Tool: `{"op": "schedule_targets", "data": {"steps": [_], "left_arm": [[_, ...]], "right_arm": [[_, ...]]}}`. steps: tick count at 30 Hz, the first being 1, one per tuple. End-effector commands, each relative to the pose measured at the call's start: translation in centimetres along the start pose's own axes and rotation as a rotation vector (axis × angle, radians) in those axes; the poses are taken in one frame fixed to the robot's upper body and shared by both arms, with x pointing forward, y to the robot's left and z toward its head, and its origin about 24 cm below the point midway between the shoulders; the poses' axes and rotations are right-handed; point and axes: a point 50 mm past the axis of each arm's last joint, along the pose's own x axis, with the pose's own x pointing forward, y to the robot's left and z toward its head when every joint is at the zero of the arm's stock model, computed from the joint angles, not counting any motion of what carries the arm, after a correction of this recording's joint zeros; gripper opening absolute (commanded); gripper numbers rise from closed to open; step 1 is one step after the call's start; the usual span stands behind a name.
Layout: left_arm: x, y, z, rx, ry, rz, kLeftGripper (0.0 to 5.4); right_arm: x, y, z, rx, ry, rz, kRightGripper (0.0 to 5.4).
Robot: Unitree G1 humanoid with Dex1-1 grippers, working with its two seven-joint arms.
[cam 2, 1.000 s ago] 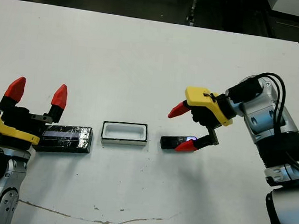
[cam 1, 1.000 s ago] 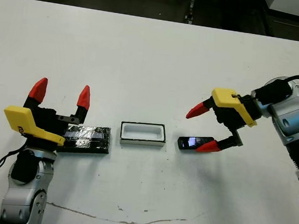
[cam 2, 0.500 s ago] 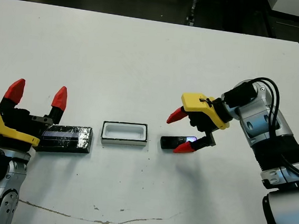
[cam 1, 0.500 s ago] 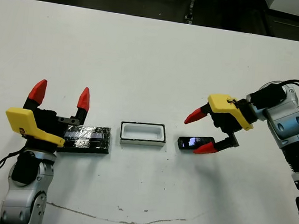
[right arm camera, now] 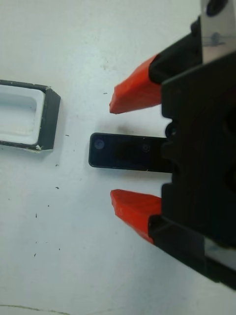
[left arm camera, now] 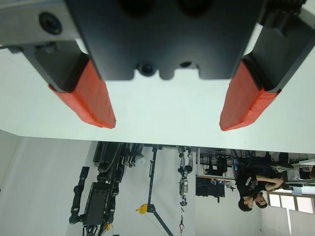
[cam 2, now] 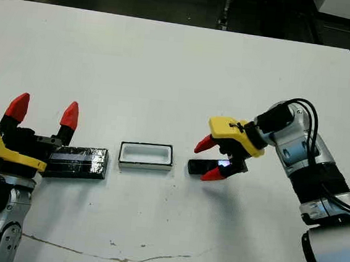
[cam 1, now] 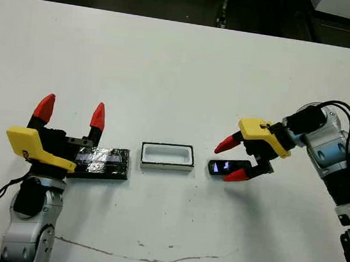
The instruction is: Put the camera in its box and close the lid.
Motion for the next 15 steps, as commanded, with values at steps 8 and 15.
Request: {"op": "schedule_targets", "data": {"steps": [8,15], "left_arm": [[-0.22,0.13,-0.21,0.012,0.014,-0.002,5.4],[-0.23,0.13,-0.13,0.025,0.016,-0.004,5.4]], "right_arm": [[0.62,0.28,-0.89,0.011,0.015,0.017,3.79],[1.05,0.46,-1.38,0.045,-0.003,0.021,3.46]]}}
